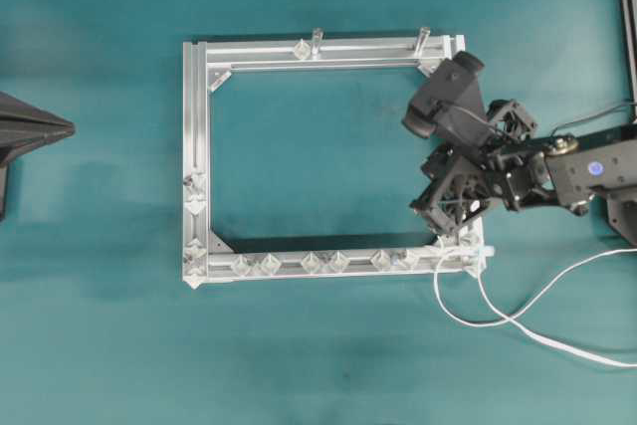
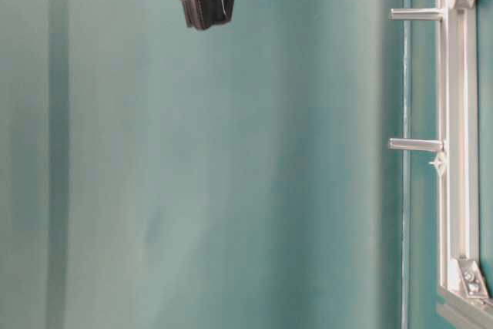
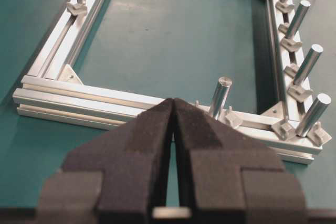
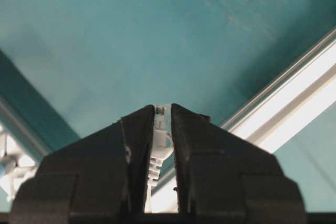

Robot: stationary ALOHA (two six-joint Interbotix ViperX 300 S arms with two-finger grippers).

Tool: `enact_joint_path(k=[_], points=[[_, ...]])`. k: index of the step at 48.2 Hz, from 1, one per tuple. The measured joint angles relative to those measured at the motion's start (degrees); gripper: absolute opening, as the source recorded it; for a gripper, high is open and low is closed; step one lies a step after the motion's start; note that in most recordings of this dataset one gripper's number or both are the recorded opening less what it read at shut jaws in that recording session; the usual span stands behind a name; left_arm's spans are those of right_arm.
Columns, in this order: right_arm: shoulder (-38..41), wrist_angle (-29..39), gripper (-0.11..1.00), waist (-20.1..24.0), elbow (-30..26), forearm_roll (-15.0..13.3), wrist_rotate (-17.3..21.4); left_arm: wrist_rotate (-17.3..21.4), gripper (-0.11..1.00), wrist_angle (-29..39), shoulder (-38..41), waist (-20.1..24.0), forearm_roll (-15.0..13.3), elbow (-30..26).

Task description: Move the cable alternately left and right between 8 closely spaced pins so it hooks onto each one.

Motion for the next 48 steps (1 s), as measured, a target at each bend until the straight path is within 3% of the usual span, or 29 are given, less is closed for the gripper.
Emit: enact_joint_path(k=[9,26,48], points=[[2.81,-2.64,0.14,-0.26,-1.76,0.0,0.0,0.0,0.0,0.0,0.0,0.0,0.0,0.0],[13.8,-5.1,0.14,-0.26,-11.6,0.09,-0.35,0.0,0.0,0.0,0.0,0.0,0.0,0.0],[14.68,-4.92,0.14,-0.09,-13.18,0.18,-0.09,-0.09,0.0,0.0,0.0,0.0,0.0,0.0]])
